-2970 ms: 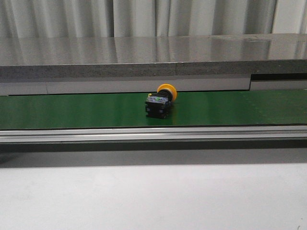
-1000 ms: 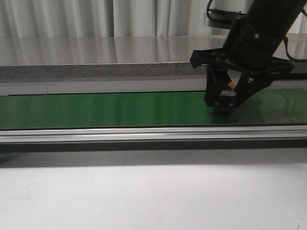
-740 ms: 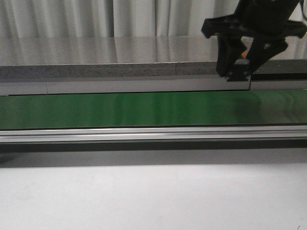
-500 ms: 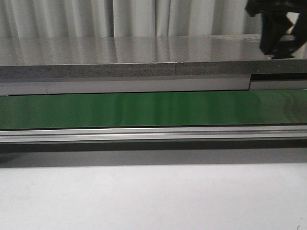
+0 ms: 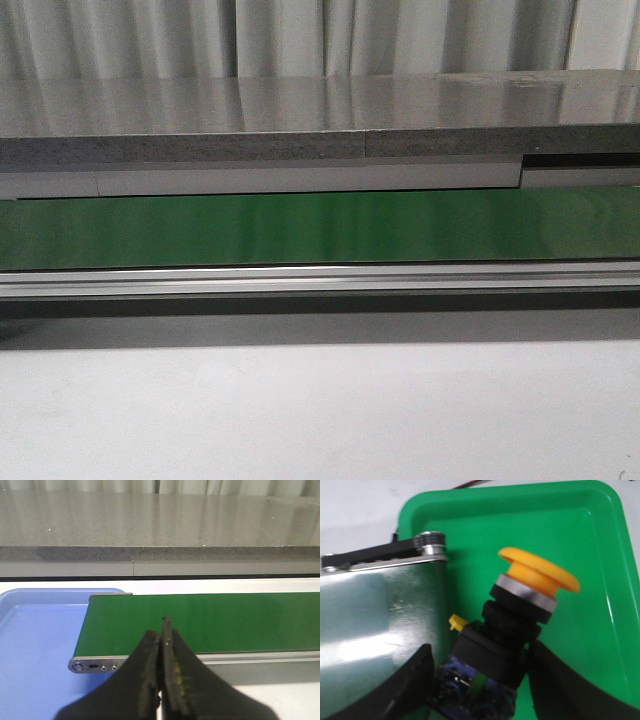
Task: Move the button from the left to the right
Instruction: 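Lift the button off the belt with the right gripper toward the green tray, then lower the button into the green tray and open the right gripper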
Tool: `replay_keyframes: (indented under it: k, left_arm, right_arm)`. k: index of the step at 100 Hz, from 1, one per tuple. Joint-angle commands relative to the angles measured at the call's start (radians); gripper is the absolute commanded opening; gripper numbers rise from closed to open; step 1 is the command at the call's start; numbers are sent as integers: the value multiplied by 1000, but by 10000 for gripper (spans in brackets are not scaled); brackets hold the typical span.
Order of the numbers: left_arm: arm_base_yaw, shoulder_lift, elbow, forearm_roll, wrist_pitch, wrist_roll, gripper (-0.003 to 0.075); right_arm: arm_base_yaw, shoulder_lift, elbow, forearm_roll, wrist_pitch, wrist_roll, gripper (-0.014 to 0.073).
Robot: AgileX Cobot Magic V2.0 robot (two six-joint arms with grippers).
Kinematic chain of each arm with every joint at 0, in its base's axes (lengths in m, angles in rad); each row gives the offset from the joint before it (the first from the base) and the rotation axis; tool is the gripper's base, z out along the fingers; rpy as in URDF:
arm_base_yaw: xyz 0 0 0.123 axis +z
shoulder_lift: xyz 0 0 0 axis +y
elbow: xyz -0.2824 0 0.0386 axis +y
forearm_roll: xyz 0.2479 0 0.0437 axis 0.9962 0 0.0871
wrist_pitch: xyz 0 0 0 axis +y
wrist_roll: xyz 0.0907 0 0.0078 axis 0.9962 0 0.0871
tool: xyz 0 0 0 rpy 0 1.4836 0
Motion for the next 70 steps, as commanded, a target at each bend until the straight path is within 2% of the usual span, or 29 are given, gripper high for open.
replay_keyframes:
  k: [1,30,55,70]
  left_arm:
    - [-7,11,-26,-7,-70,0,-20]
    - [-7,11,-26,-7,-70,0,-20]
    - [-7,11,-26,-7,-70,0,-20]
    - [-7,11,-26,-7,-70,0,-20]
  right_arm:
    - [-40,0,-32,6,-56,-14,164]
    - [-86,143,-32,24,-65,-14,164]
    - [-94,188,-32,37,-56,-14,165]
    - [-94,197,-32,55,-48,-14,236]
